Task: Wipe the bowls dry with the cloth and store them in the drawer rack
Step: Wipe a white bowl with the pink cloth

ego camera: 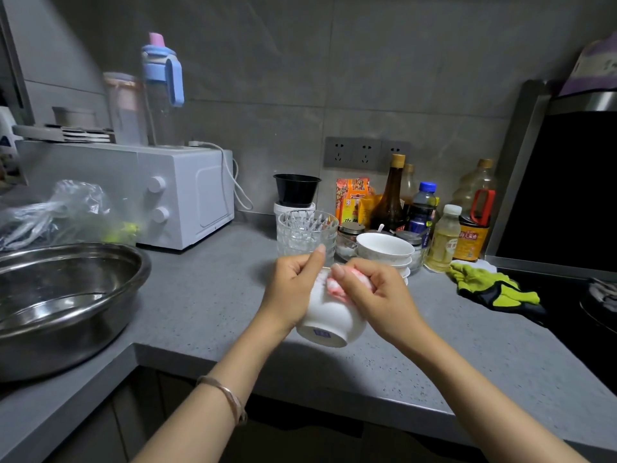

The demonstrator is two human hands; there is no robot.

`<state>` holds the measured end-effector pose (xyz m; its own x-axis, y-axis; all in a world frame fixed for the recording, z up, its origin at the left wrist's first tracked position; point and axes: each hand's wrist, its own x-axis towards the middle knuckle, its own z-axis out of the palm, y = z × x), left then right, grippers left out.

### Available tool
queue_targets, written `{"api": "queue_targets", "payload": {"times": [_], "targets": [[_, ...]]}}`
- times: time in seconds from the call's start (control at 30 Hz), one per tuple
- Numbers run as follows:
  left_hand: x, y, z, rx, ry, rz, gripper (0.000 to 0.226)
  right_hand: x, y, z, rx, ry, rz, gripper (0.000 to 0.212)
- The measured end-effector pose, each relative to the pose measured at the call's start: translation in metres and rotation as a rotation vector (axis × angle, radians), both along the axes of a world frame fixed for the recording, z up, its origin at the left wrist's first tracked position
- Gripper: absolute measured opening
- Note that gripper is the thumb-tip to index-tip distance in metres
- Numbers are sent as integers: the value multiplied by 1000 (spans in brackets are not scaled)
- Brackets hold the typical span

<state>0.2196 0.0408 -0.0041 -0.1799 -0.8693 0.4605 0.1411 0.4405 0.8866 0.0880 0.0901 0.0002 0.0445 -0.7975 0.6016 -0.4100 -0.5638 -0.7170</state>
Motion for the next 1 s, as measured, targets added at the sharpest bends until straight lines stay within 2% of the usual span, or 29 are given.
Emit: {"api": "queue_targets", "payload": {"times": [0.1,0.17,0.23,0.33,0.47,0.53,0.73,0.8,0.9,1.0], "targets": [[2,1,3,296,318,-22,34,0,3,2,9,-127,50,35],[5,0,-1,380,358,-59,31,-1,5,0,45,-174,68,32],[10,-6,-6,336,204,-65,39,-2,6,0,66,-174,71,33],[19,-7,-2,112,-110,-83,53,-6,4,4,68,-108,44,33],[10,-1,3,-7,-203,-29,53,-2,0,5,56,10,19,29],[6,0,3,65,-109,-5,51,3,0,4,42,-23,36,27],[8,4,7,438,382,-20,29,1,2,12,78,-164,90,33],[11,1,4,402,286,-33,33,0,4,11,91,-167,91,35],[19,-4,6,118,-64,6,45,-2,6,13,128,-103,75,30],[16,0,12,-71,-281,-9,53,-1,3,12,117,20,45,34]]}}
